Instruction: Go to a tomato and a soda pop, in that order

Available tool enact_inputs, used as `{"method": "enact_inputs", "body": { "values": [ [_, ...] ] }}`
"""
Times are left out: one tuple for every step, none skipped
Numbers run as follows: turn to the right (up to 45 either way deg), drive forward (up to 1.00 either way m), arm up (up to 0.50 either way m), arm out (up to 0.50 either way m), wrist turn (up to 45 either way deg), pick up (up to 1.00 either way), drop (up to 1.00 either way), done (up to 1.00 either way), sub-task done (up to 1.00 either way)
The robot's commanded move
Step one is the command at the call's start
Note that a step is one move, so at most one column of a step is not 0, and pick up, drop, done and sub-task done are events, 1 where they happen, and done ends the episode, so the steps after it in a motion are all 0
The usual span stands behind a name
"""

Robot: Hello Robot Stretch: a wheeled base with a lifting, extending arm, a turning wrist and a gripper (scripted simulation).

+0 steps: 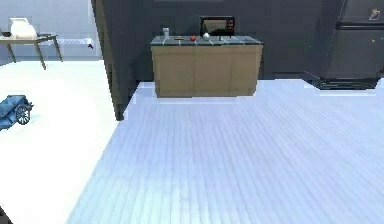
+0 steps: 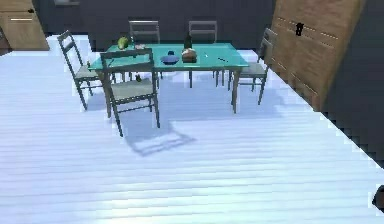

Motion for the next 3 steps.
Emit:
{"method": "enact_inputs", "body": {
  "values": [
    [-3.0, 0.0, 0.0, 0.0, 0.0, 0.0, 0.0, 0.0, 0.0],
    [0.0, 1.0, 0.0, 0.0, 0.0, 0.0, 0.0, 0.0, 0.0],
    [0.0, 1.0, 0.0, 0.0, 0.0, 0.0, 0.0, 0.0, 0.0]
  ]
}}
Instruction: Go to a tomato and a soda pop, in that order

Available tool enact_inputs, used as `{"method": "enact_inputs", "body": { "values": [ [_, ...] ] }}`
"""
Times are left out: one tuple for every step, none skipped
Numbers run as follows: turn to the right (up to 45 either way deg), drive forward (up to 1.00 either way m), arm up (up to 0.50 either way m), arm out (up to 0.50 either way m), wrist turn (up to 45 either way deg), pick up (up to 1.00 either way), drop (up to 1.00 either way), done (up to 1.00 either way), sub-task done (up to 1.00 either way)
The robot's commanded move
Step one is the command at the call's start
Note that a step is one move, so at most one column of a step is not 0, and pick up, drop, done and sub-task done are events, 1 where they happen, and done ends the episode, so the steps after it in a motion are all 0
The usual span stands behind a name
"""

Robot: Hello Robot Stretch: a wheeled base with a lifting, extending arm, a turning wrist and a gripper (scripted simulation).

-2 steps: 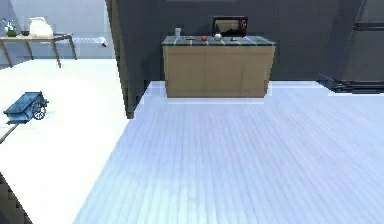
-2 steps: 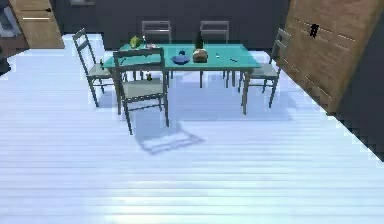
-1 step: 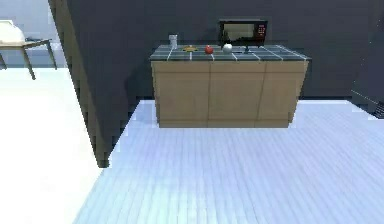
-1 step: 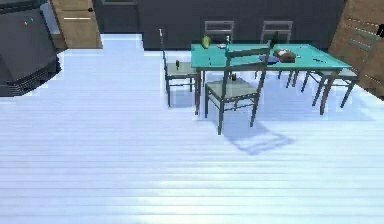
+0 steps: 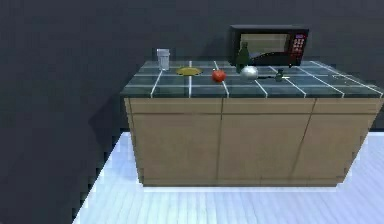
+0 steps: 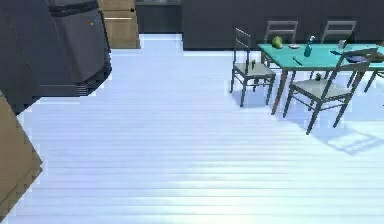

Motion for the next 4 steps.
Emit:
{"method": "enact_inputs", "body": {
  "values": [
    [0.0, 0.7, 0.0, 0.0, 0.0, 0.0, 0.0, 0.0, 0.0],
    [12.0, 0.0, 0.0, 0.0, 0.0, 0.0, 0.0, 0.0, 0.0],
    [0.0, 0.0, 0.0, 0.0, 0.0, 0.0, 0.0, 0.0, 1.0],
    [45.0, 0.0, 0.0, 0.0, 0.0, 0.0, 0.0, 0.0, 0.0]
  ]
}}
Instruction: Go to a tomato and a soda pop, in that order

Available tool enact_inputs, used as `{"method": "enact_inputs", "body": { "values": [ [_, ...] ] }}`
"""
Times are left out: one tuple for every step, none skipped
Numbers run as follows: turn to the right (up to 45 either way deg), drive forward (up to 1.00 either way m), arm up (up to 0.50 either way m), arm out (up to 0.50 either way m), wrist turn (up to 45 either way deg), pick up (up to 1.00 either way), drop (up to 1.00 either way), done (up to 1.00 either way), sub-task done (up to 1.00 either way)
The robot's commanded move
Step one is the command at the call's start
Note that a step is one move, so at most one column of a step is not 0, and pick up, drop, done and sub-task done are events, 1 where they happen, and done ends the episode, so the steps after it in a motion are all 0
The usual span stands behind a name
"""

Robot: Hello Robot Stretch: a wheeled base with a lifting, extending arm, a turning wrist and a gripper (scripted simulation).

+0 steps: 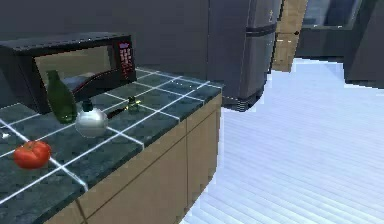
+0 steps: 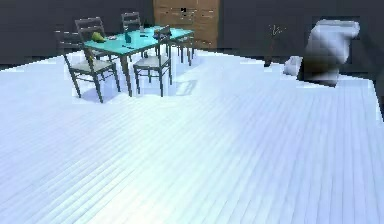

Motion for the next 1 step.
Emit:
{"method": "enact_inputs", "body": {
  "values": [
    [30.0, 0.0, 0.0, 0.0, 0.0, 0.0, 0.0, 0.0, 0.0]
  ]
}}
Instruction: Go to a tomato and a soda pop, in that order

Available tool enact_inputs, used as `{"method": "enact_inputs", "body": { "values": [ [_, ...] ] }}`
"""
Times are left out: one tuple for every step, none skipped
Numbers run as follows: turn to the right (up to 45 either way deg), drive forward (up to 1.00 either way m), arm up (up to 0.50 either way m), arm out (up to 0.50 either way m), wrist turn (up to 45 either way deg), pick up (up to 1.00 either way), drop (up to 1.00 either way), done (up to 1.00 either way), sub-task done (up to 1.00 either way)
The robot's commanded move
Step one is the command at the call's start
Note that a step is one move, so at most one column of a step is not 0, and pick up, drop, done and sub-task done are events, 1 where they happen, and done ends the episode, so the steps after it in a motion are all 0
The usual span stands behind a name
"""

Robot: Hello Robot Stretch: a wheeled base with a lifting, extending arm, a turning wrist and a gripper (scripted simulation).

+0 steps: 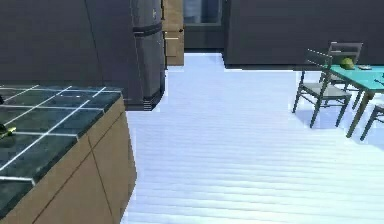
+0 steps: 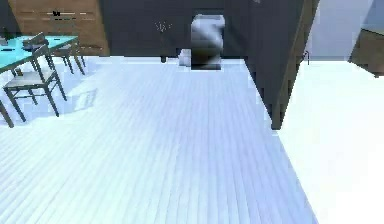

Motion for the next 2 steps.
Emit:
{"method": "enact_inputs", "body": {
  "values": [
    [0.0, 1.0, 0.0, 0.0, 0.0, 0.0, 0.0, 0.0, 0.0],
    [3.0, 0.0, 0.0, 0.0, 0.0, 0.0, 0.0, 0.0, 0.0]
  ]
}}
